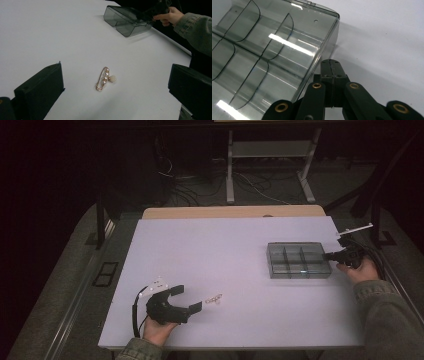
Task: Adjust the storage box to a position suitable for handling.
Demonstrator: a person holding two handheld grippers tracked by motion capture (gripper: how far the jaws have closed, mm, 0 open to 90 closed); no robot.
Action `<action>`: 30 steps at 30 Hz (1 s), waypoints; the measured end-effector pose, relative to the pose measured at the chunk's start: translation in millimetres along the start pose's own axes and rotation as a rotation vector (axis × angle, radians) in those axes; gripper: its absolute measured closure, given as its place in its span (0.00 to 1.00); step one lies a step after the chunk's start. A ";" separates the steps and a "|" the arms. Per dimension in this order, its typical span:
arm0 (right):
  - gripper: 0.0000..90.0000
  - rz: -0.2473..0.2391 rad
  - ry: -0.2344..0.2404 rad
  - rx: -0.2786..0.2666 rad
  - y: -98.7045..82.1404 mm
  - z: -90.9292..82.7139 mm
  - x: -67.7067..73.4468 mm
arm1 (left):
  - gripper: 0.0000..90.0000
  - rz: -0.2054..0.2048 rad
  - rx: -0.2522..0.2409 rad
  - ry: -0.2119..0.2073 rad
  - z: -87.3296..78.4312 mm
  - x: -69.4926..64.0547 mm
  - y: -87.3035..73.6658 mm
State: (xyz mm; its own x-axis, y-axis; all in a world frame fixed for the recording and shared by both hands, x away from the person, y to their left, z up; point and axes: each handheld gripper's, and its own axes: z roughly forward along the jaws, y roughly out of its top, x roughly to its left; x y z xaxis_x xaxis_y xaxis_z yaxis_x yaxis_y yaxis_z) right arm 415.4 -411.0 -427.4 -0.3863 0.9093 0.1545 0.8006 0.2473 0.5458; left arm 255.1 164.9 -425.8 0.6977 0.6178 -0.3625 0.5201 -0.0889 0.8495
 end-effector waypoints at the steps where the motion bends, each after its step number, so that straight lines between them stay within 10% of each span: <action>1: 1.00 0.001 0.001 0.000 0.1 0.0 0.3 | 0.00 0.001 0.003 0.001 0.5 -0.1 0.1; 30: 0.99 -0.084 0.120 0.003 9.7 14.6 33.1 | 0.00 0.018 0.005 0.000 -0.1 -1.1 1.2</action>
State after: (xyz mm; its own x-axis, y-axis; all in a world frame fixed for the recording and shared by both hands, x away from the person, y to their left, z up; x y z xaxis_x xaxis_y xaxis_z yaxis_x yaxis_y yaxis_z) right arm 417.1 -373.5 -429.0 -0.5040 0.8389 0.2054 0.7644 0.3225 0.5583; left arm 254.9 164.2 -424.3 0.7068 0.6163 -0.3473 0.5098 -0.1035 0.8540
